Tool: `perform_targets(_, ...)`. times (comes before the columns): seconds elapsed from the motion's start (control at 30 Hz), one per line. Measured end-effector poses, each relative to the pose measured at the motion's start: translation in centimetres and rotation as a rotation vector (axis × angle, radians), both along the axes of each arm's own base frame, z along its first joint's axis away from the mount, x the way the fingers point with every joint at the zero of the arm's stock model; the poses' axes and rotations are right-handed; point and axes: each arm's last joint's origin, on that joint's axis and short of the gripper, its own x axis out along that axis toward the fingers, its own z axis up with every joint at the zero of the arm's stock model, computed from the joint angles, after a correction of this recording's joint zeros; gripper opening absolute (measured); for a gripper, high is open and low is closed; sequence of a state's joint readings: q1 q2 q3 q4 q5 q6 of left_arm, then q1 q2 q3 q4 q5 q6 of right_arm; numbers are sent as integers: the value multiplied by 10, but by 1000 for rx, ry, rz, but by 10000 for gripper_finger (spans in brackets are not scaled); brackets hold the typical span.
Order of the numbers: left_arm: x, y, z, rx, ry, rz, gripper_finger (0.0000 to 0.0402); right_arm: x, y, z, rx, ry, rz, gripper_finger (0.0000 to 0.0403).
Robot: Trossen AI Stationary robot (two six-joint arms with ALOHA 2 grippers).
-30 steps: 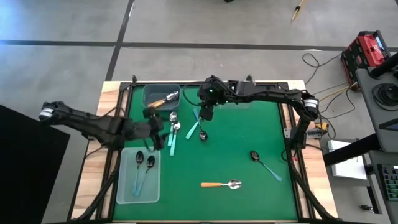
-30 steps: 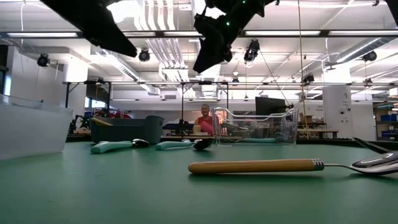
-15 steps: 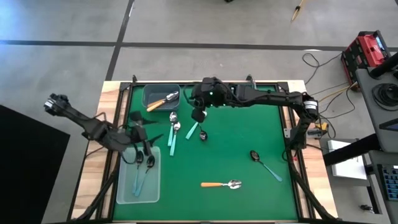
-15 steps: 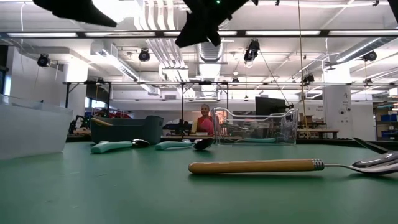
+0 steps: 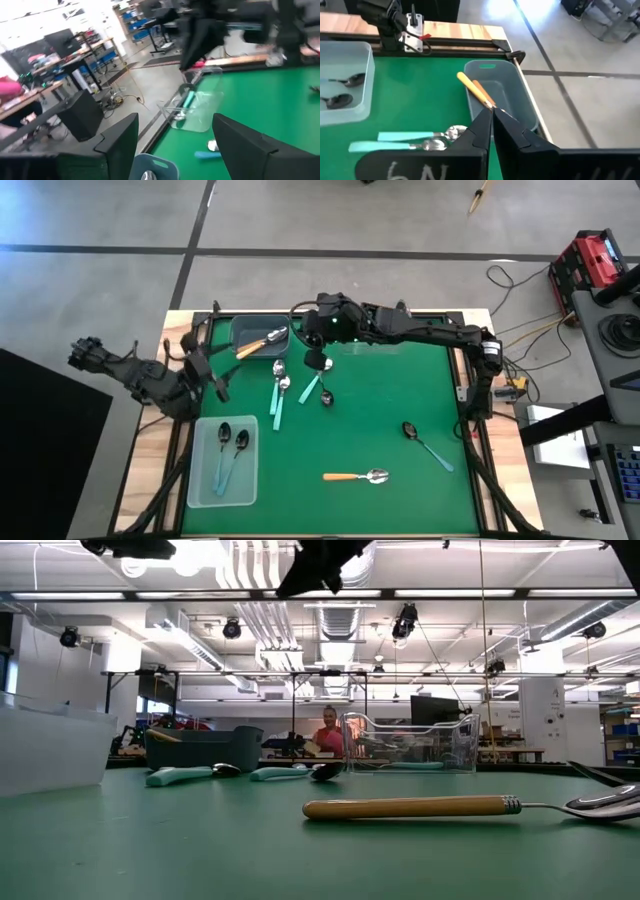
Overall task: Sort silverware by color (type)
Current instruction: Put the yellow spoon into the gray bin
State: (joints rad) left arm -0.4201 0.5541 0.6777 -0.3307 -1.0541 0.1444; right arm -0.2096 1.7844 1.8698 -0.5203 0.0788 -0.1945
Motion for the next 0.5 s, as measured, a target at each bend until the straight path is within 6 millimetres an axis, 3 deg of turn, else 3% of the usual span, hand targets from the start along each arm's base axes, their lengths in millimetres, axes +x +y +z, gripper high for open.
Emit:
perform_targets(0.27, 13, 26, 14, -79, -23, 15, 201, -10, -1, 30, -73, 20, 36, 9)
perform_targets(0.5, 34, 74, 1, -201, 64, 21, 173, -13, -6, 32, -96, 45, 41, 9)
